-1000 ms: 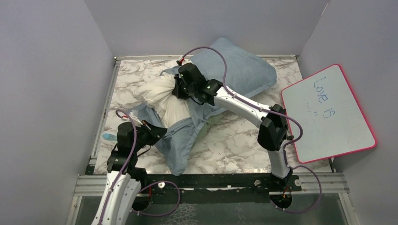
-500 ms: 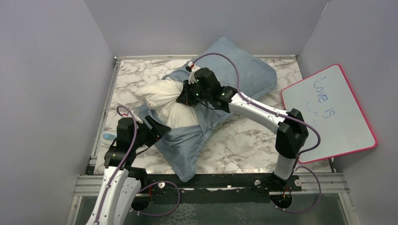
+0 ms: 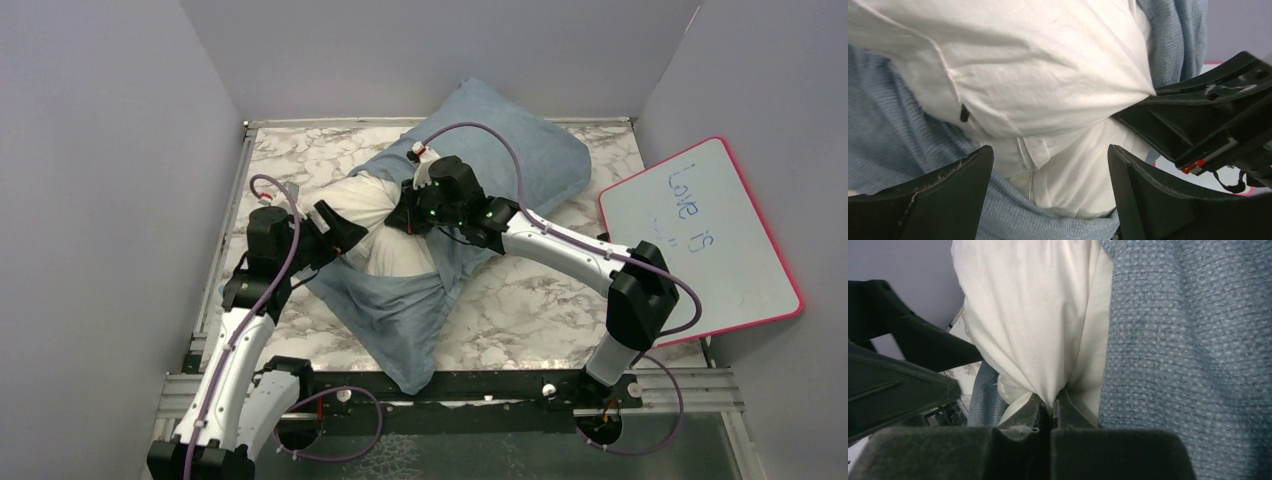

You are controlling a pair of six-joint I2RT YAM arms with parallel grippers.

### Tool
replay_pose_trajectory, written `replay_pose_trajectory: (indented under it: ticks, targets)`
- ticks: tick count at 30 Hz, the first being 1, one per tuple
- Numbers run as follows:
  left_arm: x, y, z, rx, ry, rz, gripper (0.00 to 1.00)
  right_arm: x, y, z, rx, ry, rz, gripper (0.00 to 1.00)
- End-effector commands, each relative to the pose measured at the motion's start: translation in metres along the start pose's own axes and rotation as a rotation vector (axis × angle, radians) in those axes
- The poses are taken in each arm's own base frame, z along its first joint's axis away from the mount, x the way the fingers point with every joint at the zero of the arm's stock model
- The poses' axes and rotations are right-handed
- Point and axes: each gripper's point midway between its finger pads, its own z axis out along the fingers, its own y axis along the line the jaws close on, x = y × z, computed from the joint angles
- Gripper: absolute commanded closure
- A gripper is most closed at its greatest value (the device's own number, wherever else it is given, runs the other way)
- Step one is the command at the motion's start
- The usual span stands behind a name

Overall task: Remove the pillowcase from the pillow
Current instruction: Remove the pillow from the pillowcase.

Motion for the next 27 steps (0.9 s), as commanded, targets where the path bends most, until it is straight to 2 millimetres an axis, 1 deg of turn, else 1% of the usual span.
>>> replay_pose_trajectory:
  ticks: [1, 2, 4, 8, 10, 12, 13, 15, 17, 18, 21, 22, 23, 24, 25, 26, 27]
  targets:
    - [0.007, -0.028, 0.024, 0.232, 0.036, -0.002, 0.14, -0.025, 0.011, -0.016, -0.045, -0.077, 0.019, 0.99]
    - [0.008, -0.029, 0.027, 0.249, 0.037, -0.012, 0.14, -0.026, 0.012, -0.016, -0.049, -0.08, 0.025, 0.99]
    - [0.015, -0.025, 0.032, 0.242, 0.064, -0.032, 0.14, -0.029, 0.015, -0.017, -0.06, -0.089, 0.038, 0.99]
    - [0.047, -0.011, 0.039, 0.199, 0.129, -0.098, 0.14, -0.037, 0.021, -0.017, -0.078, -0.098, 0.057, 0.99]
    - [0.063, -0.009, 0.04, 0.187, 0.139, -0.107, 0.14, -0.041, 0.028, -0.016, -0.105, -0.099, 0.063, 0.99]
    - [0.072, -0.014, 0.041, 0.218, 0.136, -0.105, 0.15, -0.045, 0.034, -0.015, -0.127, -0.099, 0.074, 0.99]
    - [0.076, -0.019, 0.042, 0.241, 0.145, -0.101, 0.18, -0.048, 0.036, -0.014, -0.135, -0.098, 0.075, 0.99]
    - [0.086, -0.025, 0.044, 0.265, 0.171, -0.076, 0.29, -0.052, 0.04, -0.013, -0.147, -0.098, 0.074, 0.99]
    - [0.093, -0.025, 0.048, 0.255, 0.193, -0.055, 0.45, -0.056, 0.045, -0.014, -0.163, -0.095, 0.07, 0.99]
    - [0.095, -0.023, 0.05, 0.248, 0.195, -0.053, 0.52, -0.056, 0.046, -0.015, -0.165, -0.091, 0.066, 0.99]
    - [0.091, -0.022, 0.053, 0.232, 0.172, -0.039, 0.75, -0.052, 0.047, -0.022, -0.164, -0.059, 0.055, 0.98]
    - [0.088, -0.024, 0.054, 0.231, 0.163, -0.035, 0.83, -0.049, 0.046, -0.025, -0.153, -0.041, 0.051, 0.96]
    - [0.085, -0.025, 0.054, 0.231, 0.154, -0.03, 0.92, -0.046, 0.044, -0.03, -0.136, -0.024, 0.051, 0.91]
    - [0.082, -0.028, 0.054, 0.234, 0.147, -0.028, 0.98, -0.041, 0.039, -0.035, -0.105, -0.001, 0.055, 0.83]
    - [0.081, -0.029, 0.055, 0.234, 0.145, -0.026, 1.0, -0.036, 0.035, -0.043, -0.074, 0.019, 0.06, 0.72]
    - [0.08, -0.03, 0.055, 0.237, 0.144, -0.023, 1.0, -0.03, 0.03, -0.05, -0.041, 0.037, 0.07, 0.62]
    - [0.08, -0.03, 0.055, 0.237, 0.146, -0.022, 1.0, -0.025, 0.025, -0.061, -0.008, 0.048, 0.086, 0.54]
